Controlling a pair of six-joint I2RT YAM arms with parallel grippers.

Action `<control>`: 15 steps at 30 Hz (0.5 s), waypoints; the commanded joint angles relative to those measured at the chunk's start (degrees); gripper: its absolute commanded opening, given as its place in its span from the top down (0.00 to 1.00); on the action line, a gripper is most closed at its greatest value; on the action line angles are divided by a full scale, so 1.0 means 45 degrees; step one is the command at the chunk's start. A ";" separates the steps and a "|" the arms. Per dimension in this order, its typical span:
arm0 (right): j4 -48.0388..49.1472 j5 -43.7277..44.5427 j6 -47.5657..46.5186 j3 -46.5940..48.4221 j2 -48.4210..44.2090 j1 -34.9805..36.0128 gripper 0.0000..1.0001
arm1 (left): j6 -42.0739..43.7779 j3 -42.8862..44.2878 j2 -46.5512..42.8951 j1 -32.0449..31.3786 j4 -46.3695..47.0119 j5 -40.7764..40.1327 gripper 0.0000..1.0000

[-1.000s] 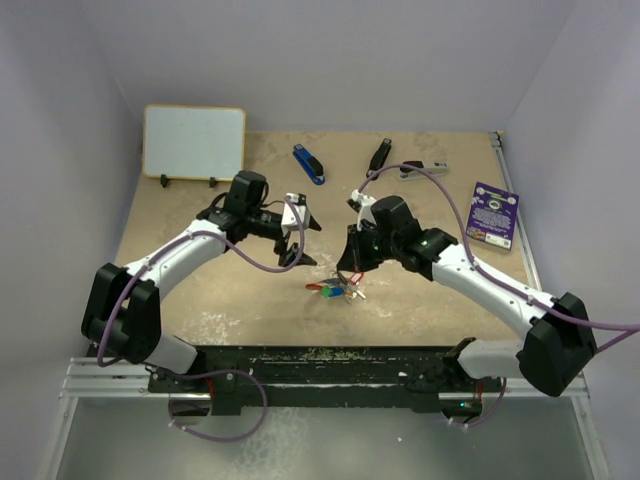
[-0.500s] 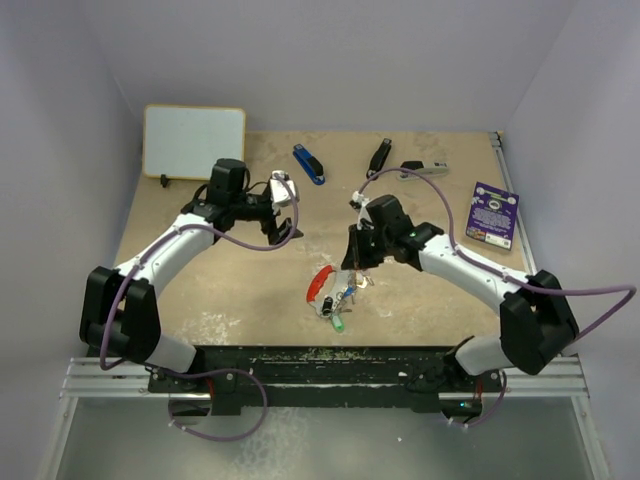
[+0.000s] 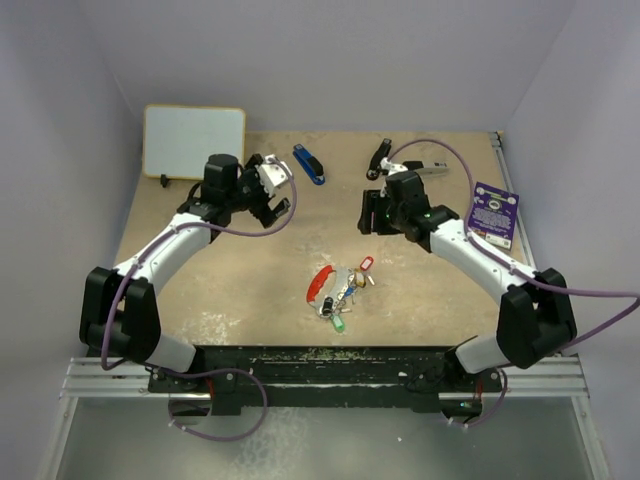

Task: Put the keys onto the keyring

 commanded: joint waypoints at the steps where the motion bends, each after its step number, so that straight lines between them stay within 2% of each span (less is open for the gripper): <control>1: 0.0220 0.3691 -0.0337 0.1502 -0.0479 0.0053 0.33 | -0.1797 -0.0074 -0.0411 0.0835 0.1283 -0.3623 0.02; 5: -0.1093 0.4564 -0.0366 0.2590 -0.0194 0.0053 0.29 | -0.1888 0.0518 -0.0581 0.1253 0.0393 -0.4005 0.02; 12: 0.0968 0.4591 -0.0921 0.0723 -0.2181 0.0053 0.31 | -0.2225 0.0786 -0.1130 0.1312 -0.0468 -0.5236 0.02; 15: 0.0804 0.4919 -0.0744 0.0664 -0.2633 0.0053 0.29 | -0.2287 0.0724 -0.1387 0.1304 -0.0746 -0.5574 0.02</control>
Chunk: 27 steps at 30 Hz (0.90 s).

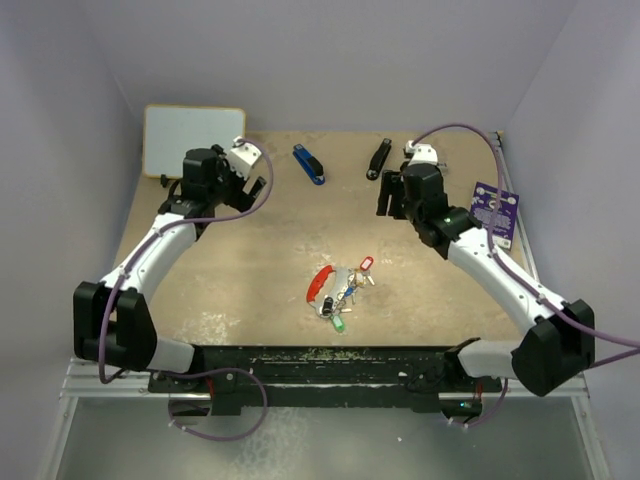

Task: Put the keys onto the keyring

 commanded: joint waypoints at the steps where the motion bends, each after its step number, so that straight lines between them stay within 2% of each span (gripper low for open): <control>1: 0.0519 0.1016 -0.0159 0.0086 -0.0858 0.0039 0.29 | -0.0476 0.0527 -0.0861 0.0000 -0.0404 -0.0889 0.02; 6: -0.0575 0.1351 -0.0445 0.0522 -0.0913 0.0039 0.29 | -0.0921 0.0461 -0.1452 0.0003 -0.0310 -0.1171 0.02; 17: -0.0260 0.1348 -0.1803 -0.0004 -0.1993 0.0039 0.27 | -0.1177 0.0012 -0.2270 0.0007 -0.0002 -0.1203 0.02; 18: -0.0280 0.1384 -0.1859 0.0030 -0.2052 0.0039 0.23 | -0.1171 -0.0026 -0.2334 -0.0008 -0.0033 -0.1268 0.02; 19: -0.0315 0.1484 -0.1936 0.0053 -0.2106 0.0039 0.15 | -0.1172 -0.0087 -0.2393 -0.0015 -0.0030 -0.1339 0.02; 23: -0.0530 0.1587 -0.2074 0.0197 -0.2176 0.0039 0.02 | -0.1099 -0.0556 -0.2980 0.0003 0.0184 -0.1635 0.02; 27: -0.0852 0.1576 -0.2030 0.0320 -0.2092 0.0038 0.00 | -0.1095 -0.0818 -0.3459 0.0003 -0.0012 -0.1645 0.02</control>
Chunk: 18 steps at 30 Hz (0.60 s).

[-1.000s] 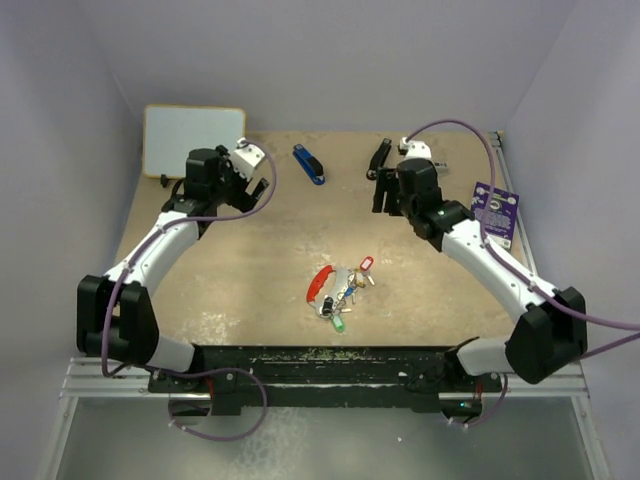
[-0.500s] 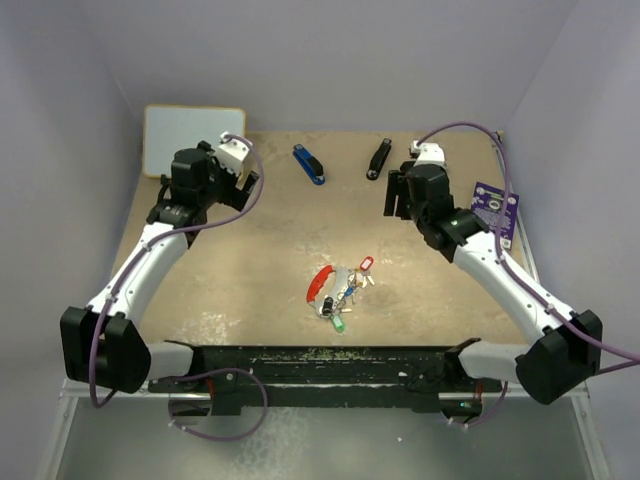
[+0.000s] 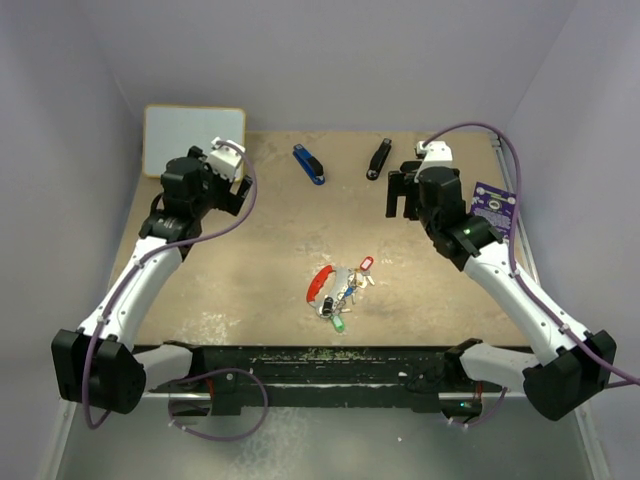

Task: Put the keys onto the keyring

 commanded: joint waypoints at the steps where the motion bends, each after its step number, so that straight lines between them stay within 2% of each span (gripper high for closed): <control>1: -0.0095 0.0408 -0.0275 0.0340 -0.0087 0.0039 0.00 | -0.0194 -0.0211 -0.0895 0.0003 0.0410 -0.0303 0.02; 18: -0.0257 0.0449 -0.0260 0.0192 -0.0031 0.0039 0.00 | -0.0731 -0.1281 -0.1404 0.0196 0.1222 0.0329 0.02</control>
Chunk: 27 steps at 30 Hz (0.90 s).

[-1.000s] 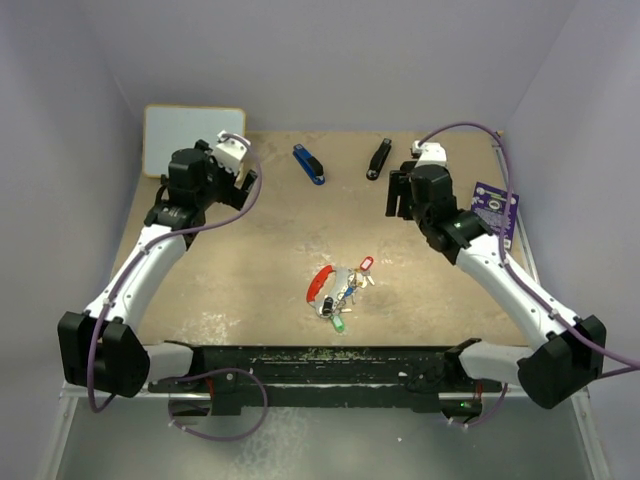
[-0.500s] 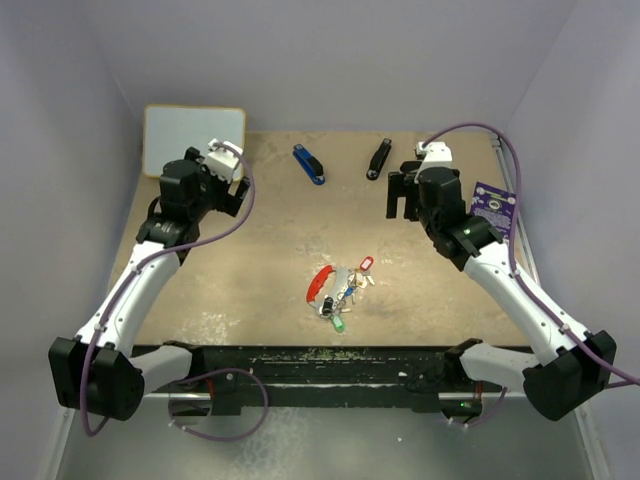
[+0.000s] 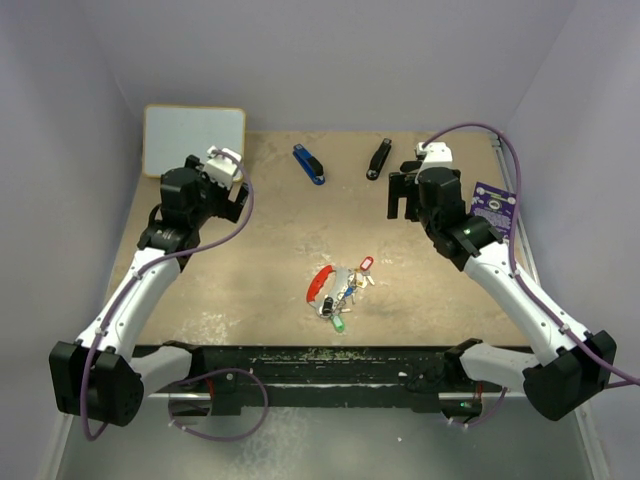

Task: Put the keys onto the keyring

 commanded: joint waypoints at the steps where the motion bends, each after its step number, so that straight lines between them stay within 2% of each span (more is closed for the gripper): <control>1: 0.0083 0.0214 -0.0099 0.0187 0.0013 0.0039 0.00 | -0.0376 -0.0178 -0.0425 0.0155 0.0757 0.0307 0.02; 27: 0.0243 0.0285 -0.0368 0.0105 -0.0165 0.0039 0.00 | -0.0486 -0.0270 -0.0291 0.0174 0.0856 0.0357 0.02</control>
